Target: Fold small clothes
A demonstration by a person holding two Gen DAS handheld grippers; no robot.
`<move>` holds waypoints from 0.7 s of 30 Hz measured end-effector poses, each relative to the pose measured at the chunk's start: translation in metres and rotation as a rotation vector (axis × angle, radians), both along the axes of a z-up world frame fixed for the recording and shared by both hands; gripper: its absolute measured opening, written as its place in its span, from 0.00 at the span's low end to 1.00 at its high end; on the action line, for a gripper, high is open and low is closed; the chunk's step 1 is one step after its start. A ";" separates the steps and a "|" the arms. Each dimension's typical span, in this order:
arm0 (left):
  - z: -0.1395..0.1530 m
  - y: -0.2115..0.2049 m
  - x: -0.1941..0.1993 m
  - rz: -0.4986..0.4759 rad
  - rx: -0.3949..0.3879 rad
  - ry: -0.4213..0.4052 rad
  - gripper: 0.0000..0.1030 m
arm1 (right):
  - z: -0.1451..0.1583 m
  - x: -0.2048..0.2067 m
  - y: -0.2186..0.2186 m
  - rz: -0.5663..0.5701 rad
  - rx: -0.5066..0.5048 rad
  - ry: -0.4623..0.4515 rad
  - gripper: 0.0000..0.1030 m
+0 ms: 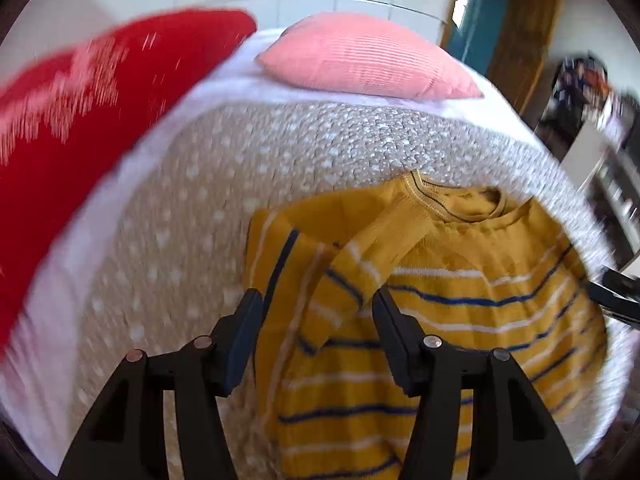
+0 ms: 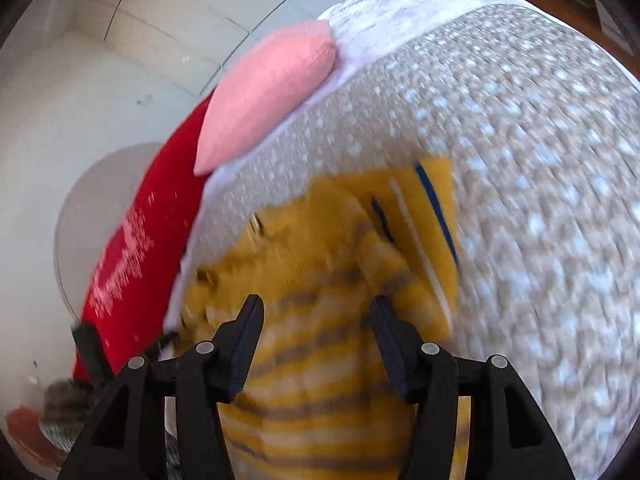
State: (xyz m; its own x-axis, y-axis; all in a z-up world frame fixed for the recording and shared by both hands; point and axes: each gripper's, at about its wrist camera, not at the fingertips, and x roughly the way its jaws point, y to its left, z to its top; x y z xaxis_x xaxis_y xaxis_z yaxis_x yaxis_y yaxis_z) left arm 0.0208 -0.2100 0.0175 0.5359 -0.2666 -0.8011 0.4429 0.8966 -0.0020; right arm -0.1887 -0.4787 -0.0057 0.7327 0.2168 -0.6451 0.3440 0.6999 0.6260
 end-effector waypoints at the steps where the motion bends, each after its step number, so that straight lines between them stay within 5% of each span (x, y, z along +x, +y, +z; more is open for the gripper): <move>1: -0.003 -0.011 0.004 -0.007 0.058 -0.025 0.56 | -0.002 -0.012 0.005 0.005 -0.004 0.002 0.58; 5: -0.033 -0.038 0.044 0.048 0.312 -0.041 0.56 | -0.007 -0.052 0.014 0.012 -0.037 0.014 0.58; 7: -0.038 -0.030 0.068 0.129 0.349 -0.051 0.55 | -0.008 -0.070 0.013 0.006 -0.063 0.031 0.58; 10: -0.037 -0.002 0.096 0.245 0.274 0.011 0.55 | -0.005 -0.088 0.005 -0.018 -0.107 0.046 0.58; 13: -0.025 0.036 0.102 0.298 0.101 0.075 0.55 | 0.003 -0.094 -0.001 -0.037 -0.183 0.045 0.58; 21: 0.000 0.091 0.021 0.159 -0.121 0.115 0.60 | -0.010 -0.089 0.029 0.004 -0.271 0.059 0.58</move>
